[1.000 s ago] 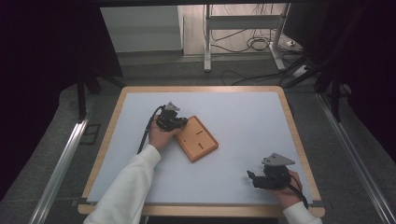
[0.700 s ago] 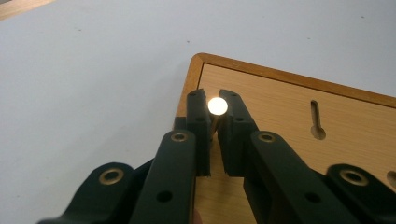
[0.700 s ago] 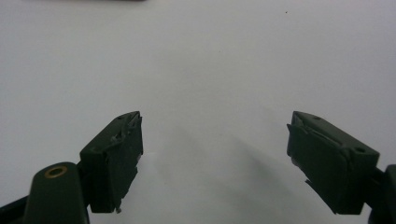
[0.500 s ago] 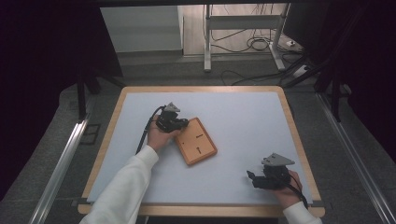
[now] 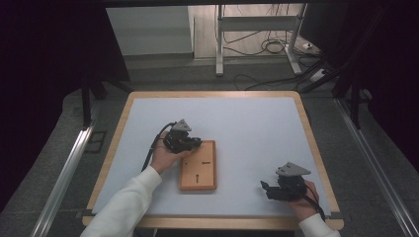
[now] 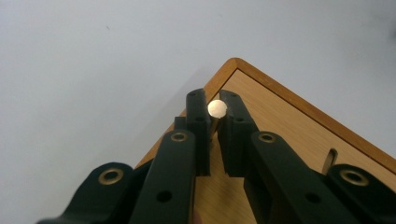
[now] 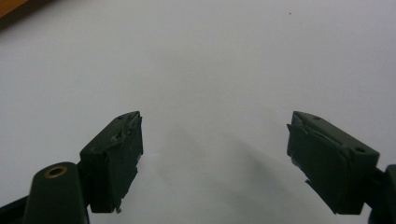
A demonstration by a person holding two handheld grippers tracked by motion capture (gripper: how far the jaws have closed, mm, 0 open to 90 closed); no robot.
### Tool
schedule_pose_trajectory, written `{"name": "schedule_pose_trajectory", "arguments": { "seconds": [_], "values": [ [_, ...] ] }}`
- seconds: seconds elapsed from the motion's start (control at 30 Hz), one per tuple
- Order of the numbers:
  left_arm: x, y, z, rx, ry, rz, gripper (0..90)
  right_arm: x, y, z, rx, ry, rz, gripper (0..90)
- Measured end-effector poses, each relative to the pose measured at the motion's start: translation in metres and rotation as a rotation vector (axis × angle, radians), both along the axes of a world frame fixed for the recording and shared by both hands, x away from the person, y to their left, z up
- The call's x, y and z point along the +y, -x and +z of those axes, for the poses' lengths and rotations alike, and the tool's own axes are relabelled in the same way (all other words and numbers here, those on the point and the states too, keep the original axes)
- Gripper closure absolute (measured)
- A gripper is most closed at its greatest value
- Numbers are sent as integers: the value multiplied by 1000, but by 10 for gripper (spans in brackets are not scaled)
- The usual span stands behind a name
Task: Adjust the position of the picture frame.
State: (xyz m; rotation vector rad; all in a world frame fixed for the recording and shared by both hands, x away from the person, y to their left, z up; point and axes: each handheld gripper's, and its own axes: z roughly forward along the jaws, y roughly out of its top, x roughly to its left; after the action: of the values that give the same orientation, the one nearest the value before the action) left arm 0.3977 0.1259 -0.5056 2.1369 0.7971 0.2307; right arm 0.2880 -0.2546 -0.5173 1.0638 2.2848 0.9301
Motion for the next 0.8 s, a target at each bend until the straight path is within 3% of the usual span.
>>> {"name": "schedule_pose_trajectory", "arguments": {
  "seconds": [0.3, 0.5, 0.67, 0.8],
  "values": [
    [-4, 5, -13, 30, 9, 1, 838, 2, 0, -2, 4, 17, 8, 188],
    [0, 11, -11, 17, -1, 0, 838, 2, 0, -1, -2, 12, 2, 189],
    [6, 15, -13, 36, -1, 1, 837, 3, 2, 2, -26, -1, 7, 188],
    [8, 18, -14, 26, 4, 4, 837, 5, 4, 3, -44, -6, 16, 189]
  ]
}}
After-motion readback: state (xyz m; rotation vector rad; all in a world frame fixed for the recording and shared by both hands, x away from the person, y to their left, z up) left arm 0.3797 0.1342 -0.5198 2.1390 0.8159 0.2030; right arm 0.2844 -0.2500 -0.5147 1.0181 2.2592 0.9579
